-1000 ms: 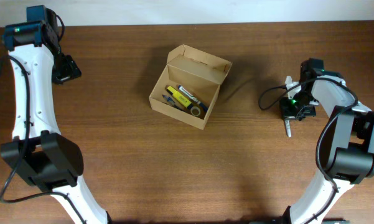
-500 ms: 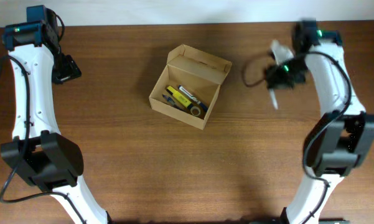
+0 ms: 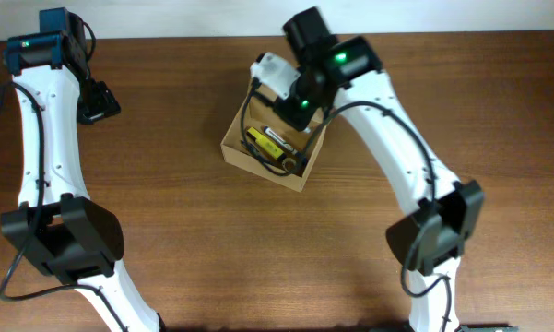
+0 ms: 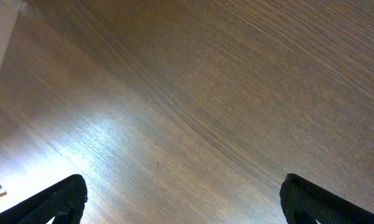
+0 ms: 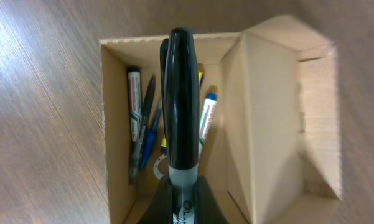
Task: Pack container
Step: 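Carry the black Sharpie left and release it into the box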
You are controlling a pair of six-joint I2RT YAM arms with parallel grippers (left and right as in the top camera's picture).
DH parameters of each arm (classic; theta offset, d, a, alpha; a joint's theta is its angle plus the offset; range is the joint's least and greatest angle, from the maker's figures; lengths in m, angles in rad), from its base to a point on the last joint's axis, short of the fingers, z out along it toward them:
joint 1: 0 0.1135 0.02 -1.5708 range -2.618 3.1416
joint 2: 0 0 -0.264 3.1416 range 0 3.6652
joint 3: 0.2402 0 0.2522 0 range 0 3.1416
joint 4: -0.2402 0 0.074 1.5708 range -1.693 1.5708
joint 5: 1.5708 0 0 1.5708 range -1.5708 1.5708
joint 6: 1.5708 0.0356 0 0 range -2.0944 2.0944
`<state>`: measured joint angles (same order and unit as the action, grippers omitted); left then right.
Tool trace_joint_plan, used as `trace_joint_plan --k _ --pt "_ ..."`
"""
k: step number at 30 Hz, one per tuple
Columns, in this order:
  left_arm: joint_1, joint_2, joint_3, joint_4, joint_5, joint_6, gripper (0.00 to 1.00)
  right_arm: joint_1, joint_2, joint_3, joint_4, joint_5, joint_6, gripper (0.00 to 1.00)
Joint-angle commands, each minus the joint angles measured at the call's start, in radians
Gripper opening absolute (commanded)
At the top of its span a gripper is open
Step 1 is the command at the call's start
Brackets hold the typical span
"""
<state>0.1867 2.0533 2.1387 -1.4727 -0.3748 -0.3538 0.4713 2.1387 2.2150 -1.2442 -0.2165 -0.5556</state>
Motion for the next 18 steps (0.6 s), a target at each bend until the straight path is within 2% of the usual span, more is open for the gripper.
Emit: trace_joint_plan --k 1,14,15,16,17,18 --pt "0.008 0.009 -0.005 0.000 -0.006 0.011 1.00 0.019 0.104 0.010 0.002 0.025 -0.043 0.04" --pt "0.008 0.009 -0.005 0.000 -0.006 0.011 1.00 0.028 0.272 0.009 -0.047 -0.043 -0.038 0.05" --pt "0.008 0.009 -0.005 0.000 -0.006 0.011 1.00 0.028 0.272 0.009 -0.049 -0.043 -0.034 0.16" --pt "0.008 0.009 -0.005 0.000 -0.007 0.011 1.00 0.028 0.272 0.009 -0.050 -0.042 -0.026 0.36" --pt "0.008 0.009 -0.005 0.000 -0.007 0.011 1.00 0.028 0.271 0.009 -0.050 -0.041 -0.012 0.50" --pt "0.008 0.009 -0.005 0.000 -0.006 0.011 1.00 0.028 0.271 0.009 -0.052 -0.039 0.005 0.57"
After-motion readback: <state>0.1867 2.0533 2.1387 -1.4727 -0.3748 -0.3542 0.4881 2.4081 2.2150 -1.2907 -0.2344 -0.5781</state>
